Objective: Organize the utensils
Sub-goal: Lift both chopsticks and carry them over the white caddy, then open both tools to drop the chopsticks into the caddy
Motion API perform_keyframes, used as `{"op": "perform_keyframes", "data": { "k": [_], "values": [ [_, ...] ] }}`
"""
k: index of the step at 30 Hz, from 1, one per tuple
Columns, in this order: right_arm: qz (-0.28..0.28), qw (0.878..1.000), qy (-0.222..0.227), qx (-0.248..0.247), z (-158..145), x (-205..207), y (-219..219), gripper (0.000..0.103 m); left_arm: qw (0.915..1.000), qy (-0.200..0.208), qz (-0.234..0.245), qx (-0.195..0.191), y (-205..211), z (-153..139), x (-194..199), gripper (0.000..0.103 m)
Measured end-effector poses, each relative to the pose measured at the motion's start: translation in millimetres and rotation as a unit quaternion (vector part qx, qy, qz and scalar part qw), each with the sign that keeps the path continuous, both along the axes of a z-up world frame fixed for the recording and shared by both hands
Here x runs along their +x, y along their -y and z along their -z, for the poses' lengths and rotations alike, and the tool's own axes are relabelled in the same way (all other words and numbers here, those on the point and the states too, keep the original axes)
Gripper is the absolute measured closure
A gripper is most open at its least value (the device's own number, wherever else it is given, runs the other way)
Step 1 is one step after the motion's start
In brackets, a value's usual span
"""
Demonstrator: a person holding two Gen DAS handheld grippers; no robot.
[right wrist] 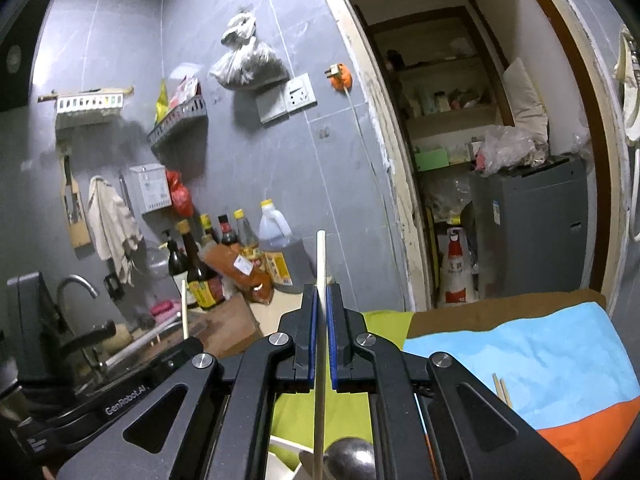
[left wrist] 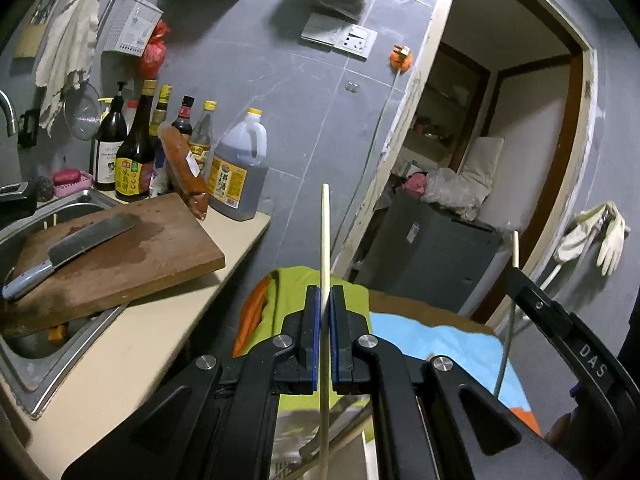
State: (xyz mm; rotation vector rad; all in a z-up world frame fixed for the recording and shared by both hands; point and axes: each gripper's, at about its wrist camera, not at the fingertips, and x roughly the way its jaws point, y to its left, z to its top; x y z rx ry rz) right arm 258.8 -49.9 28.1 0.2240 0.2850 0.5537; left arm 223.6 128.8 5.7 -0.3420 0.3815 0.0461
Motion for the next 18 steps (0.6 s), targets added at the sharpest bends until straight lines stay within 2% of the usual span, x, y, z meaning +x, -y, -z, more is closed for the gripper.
{"op": "perform_keyframes", "data": {
  "k": [7,18],
  "values": [
    [-0.010,1.000,-0.019,-0.012,11.1,-6.3,4.8,0.099,0.9994,-0.016,0.019,0.022,11.9,7.9,-9.5,0.101],
    [-0.023,0.998,-0.045,-0.032,15.4,-20.8,15.5,0.098,0.9959,-0.070,0.056,0.012,14.9,16.2,-17.4,0.099]
  ]
}}
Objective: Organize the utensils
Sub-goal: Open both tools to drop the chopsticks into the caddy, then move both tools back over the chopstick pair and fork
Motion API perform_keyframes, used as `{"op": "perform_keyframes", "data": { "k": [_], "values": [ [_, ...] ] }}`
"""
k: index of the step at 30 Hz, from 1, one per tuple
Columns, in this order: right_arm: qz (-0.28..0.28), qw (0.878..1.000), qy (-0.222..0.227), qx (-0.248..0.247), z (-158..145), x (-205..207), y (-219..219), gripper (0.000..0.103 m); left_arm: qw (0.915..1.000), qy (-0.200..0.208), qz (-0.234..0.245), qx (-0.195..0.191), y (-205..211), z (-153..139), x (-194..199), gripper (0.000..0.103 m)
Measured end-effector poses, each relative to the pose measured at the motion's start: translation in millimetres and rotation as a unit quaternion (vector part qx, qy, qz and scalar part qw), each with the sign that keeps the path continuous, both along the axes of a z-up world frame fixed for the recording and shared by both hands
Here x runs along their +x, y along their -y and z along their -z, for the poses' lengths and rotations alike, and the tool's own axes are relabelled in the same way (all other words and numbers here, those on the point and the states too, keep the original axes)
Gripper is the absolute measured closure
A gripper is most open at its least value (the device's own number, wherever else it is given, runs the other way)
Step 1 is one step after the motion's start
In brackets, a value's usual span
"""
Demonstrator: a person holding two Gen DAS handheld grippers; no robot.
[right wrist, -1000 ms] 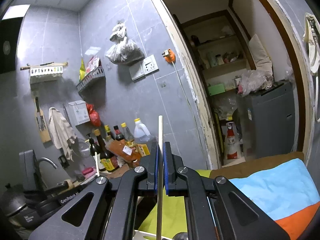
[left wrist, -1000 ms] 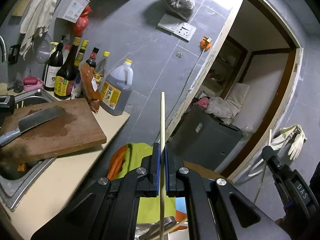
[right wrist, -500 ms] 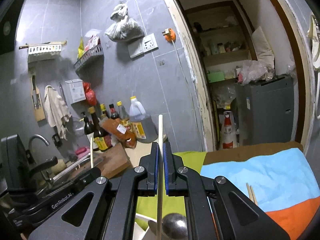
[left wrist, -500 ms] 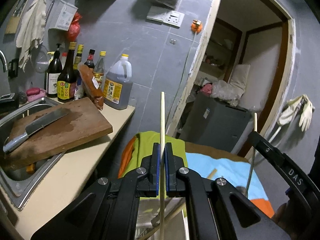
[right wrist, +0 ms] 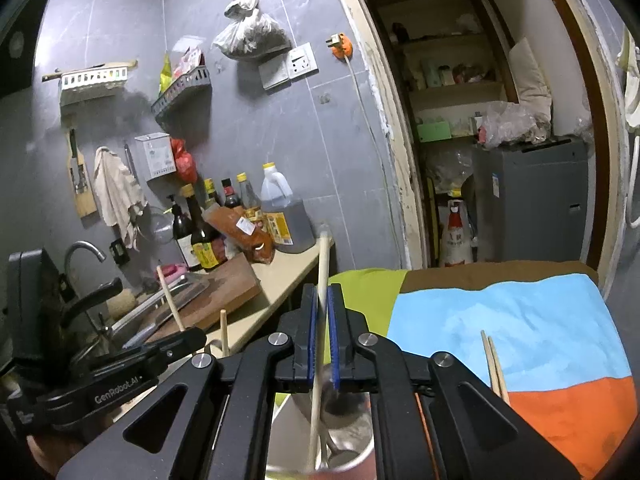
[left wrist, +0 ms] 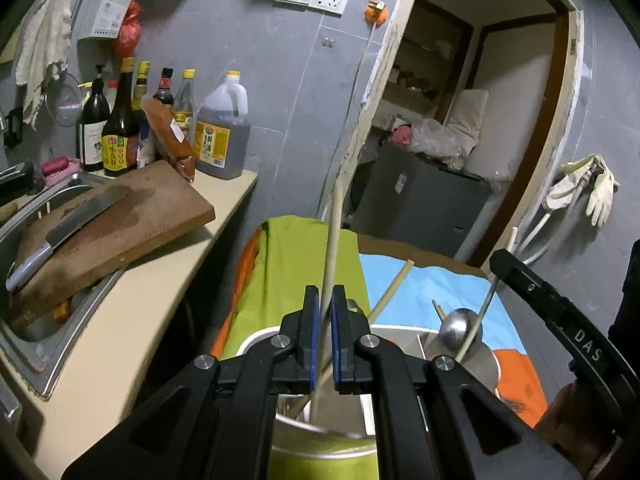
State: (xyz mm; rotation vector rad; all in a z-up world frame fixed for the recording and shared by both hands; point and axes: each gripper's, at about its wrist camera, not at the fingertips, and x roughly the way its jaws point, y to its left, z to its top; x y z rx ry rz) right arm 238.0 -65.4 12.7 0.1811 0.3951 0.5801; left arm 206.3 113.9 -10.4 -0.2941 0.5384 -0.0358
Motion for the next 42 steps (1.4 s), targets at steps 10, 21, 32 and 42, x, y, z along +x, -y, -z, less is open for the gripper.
{"op": "perform_keyframes", "data": {
  "k": [10,21,32,42],
  "values": [
    [0.011,1.000,0.000,-0.005,-10.7,-8.8,16.4,0.084,1.0000,0.004,0.003,0.001,12.0,-21.9,-10.4,0.078],
    [0.045,0.999,0.006,-0.016,-31.3,-22.7,58.7,0.080,0.9993,0.025,0.013,0.026,43.4,-52.4,-21.1,0.055],
    [0.088,0.996,0.002,-0.022,-40.0,-46.5,119.5,0.036,0.9969,0.059,0.035,0.039,88.2,-65.1,-34.7,0.015],
    [0.126,0.991,-0.003,-0.046,-31.8,-67.6,175.1,0.000,0.9954,0.058,0.059,0.048,135.8,-59.7,-43.1,0.009]
  ]
}}
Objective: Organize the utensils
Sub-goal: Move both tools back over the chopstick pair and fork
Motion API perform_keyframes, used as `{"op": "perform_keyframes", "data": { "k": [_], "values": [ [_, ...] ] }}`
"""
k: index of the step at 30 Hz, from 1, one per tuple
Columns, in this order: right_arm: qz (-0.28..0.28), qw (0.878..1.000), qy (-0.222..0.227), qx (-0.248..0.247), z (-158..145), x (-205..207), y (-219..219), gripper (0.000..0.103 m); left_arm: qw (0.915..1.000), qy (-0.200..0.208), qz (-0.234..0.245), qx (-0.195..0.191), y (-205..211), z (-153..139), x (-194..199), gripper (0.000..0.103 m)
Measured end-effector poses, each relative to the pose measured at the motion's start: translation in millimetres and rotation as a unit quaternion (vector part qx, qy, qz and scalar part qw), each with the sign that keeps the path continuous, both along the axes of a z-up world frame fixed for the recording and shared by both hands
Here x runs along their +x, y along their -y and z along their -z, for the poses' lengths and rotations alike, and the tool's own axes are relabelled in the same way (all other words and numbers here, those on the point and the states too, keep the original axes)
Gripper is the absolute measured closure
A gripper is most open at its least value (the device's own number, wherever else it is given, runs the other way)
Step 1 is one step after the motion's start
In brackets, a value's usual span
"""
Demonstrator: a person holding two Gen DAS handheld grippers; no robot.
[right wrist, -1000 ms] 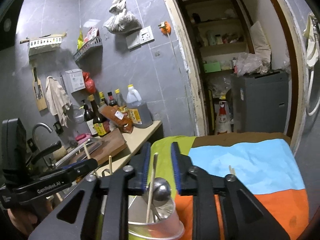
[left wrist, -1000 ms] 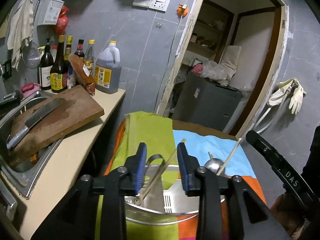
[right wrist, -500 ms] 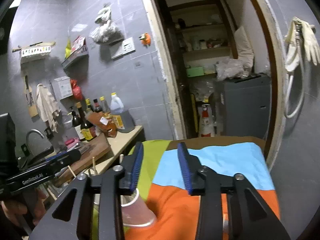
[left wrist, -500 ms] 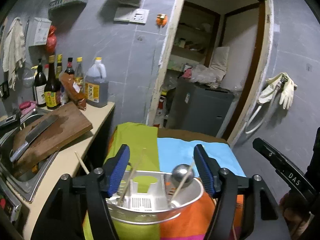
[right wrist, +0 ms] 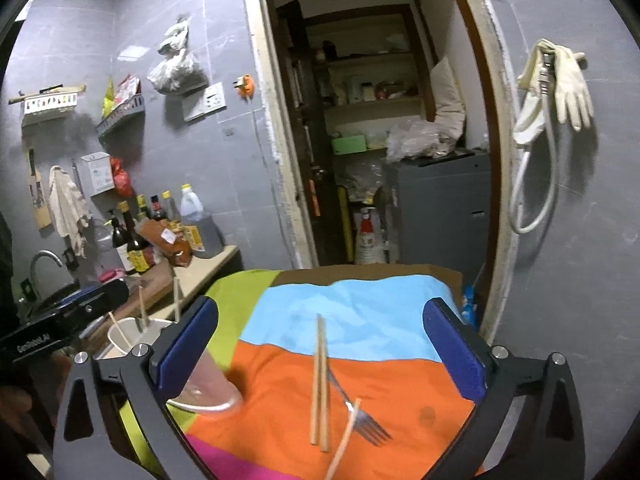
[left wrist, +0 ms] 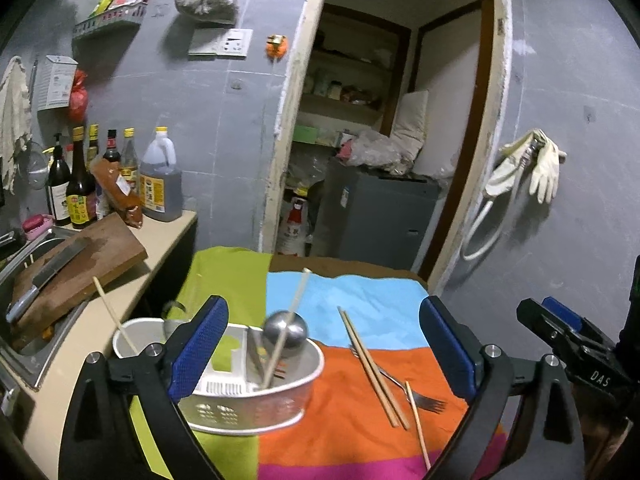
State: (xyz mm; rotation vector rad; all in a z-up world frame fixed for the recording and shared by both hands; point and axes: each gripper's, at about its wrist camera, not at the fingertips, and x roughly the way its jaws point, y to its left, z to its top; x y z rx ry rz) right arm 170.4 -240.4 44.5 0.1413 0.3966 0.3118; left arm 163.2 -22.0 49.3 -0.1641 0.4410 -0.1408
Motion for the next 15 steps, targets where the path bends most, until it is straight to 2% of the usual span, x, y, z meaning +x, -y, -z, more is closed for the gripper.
{"op": "perform_keyframes", "data": {
  "k": [11,15],
  "values": [
    [0.034,0.997,-0.049,-0.042,34.0,3.8,36.8,0.000,0.9985,-0.045,0.024,0.021,48.6,34.8,2.4,0.009],
    [0.030,0.996,-0.074,-0.045,48.7,11.2,47.2,0.000,0.9973,-0.064,0.022,0.028,62.6,49.2,7.8,0.009]
  ]
}}
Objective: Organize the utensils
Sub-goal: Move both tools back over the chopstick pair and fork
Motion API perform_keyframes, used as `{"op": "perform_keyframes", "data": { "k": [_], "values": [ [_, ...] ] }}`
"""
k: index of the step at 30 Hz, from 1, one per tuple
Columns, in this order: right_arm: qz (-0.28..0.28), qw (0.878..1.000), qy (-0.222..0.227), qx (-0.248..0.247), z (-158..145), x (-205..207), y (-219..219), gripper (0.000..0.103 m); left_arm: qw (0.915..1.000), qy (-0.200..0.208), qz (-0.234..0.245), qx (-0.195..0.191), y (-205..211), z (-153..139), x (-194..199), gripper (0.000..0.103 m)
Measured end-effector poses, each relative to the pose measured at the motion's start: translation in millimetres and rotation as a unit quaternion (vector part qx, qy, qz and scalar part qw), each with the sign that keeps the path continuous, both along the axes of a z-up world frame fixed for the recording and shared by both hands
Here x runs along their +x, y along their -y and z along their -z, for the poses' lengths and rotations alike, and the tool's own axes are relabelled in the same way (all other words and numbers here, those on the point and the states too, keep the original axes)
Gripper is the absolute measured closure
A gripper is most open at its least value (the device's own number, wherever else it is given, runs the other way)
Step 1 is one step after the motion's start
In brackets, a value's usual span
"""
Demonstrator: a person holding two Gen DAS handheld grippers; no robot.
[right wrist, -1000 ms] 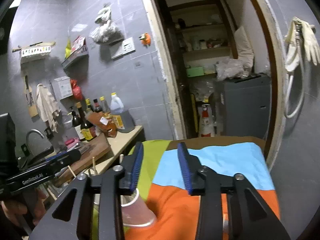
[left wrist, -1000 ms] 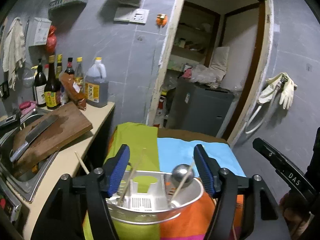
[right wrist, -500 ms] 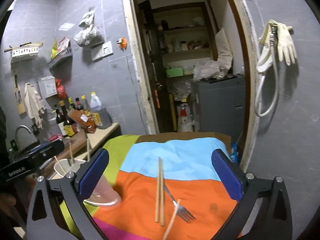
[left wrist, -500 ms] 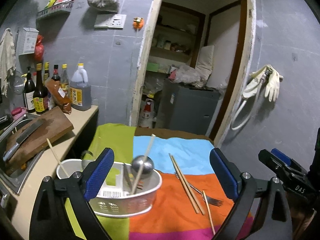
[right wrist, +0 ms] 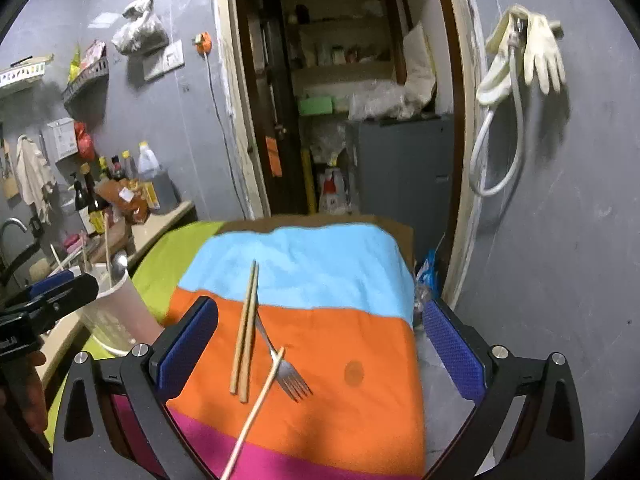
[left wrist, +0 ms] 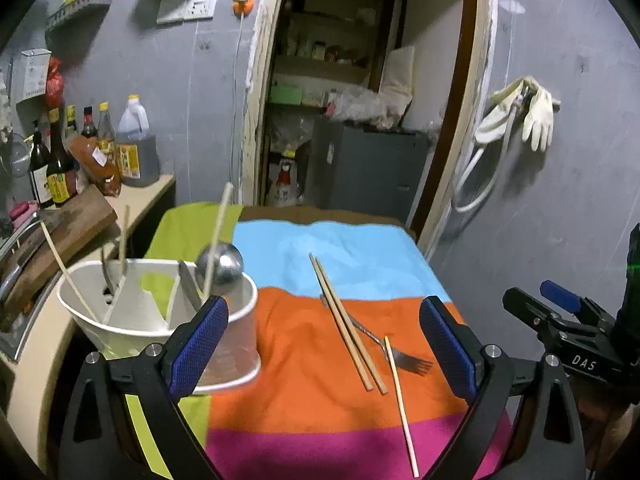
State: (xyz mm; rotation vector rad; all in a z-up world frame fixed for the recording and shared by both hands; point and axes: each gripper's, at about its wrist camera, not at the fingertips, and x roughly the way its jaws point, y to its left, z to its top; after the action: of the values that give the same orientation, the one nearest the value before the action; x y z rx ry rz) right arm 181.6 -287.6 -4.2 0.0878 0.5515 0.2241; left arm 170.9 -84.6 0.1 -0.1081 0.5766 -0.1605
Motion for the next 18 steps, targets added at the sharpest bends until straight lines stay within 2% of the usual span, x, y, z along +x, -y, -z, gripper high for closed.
{"op": "perform_keyframes", "data": {
  "k": [8,12,18],
  "values": [
    [-0.025,0.998,-0.062,0.003,34.3,19.4,12.8,0.000,0.9980,-0.056,-0.025,0.014,20.2,34.8,20.4,0.009],
    [-0.042,0.995,-0.093,0.014,52.0,32.3,18.0,0.005,0.9968,-0.072,-0.031,0.008,25.7,50.2,29.1,0.009],
    [-0.062,0.990,-0.121,0.026,68.8,55.0,21.8,0.024,0.9955,-0.086,-0.040,0.005,32.4,65.3,48.2,0.012]
  ]
}}
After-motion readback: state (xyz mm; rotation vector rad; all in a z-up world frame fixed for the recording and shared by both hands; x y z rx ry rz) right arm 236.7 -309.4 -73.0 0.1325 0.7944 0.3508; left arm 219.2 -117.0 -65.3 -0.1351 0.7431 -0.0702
